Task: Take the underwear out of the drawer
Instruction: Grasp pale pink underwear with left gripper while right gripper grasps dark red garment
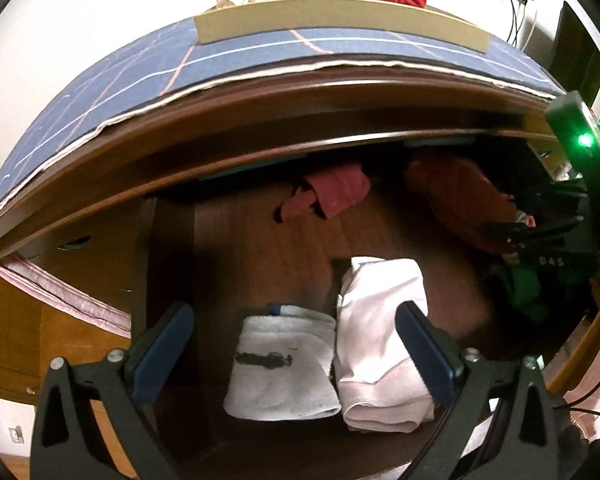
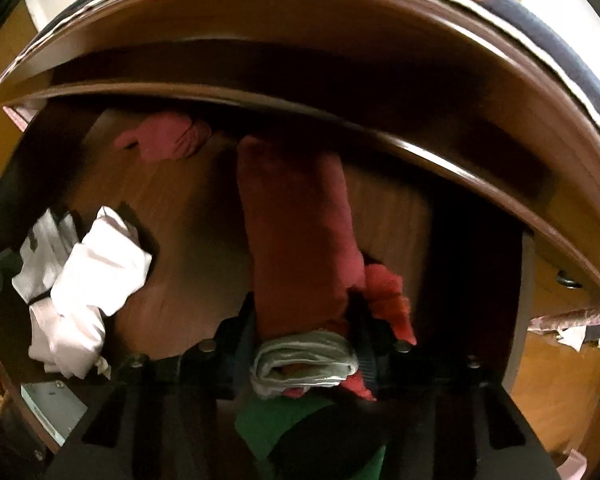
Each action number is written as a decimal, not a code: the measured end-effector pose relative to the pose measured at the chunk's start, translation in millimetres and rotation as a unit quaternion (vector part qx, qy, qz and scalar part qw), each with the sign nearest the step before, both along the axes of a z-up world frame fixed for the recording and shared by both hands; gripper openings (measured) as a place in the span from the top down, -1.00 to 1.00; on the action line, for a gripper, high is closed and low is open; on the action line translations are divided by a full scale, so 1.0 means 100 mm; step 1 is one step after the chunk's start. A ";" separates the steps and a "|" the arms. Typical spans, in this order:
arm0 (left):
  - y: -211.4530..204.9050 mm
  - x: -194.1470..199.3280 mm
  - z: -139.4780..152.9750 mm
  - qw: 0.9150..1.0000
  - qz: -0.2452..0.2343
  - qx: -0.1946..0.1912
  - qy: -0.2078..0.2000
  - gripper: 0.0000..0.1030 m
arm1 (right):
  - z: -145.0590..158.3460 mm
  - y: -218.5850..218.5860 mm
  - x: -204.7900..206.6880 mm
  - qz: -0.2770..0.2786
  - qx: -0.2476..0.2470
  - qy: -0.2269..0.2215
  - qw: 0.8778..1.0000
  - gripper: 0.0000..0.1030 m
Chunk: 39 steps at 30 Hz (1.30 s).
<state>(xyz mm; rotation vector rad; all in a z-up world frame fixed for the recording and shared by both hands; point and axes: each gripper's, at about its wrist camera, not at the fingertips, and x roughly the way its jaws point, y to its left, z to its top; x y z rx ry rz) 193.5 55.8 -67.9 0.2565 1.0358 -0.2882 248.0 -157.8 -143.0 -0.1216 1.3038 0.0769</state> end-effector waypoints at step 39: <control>-0.72 0.51 -0.72 0.965 -0.130 0.062 0.218 0.00 | -0.18 0.27 -0.34 0.069 0.075 0.096 0.990 -0.08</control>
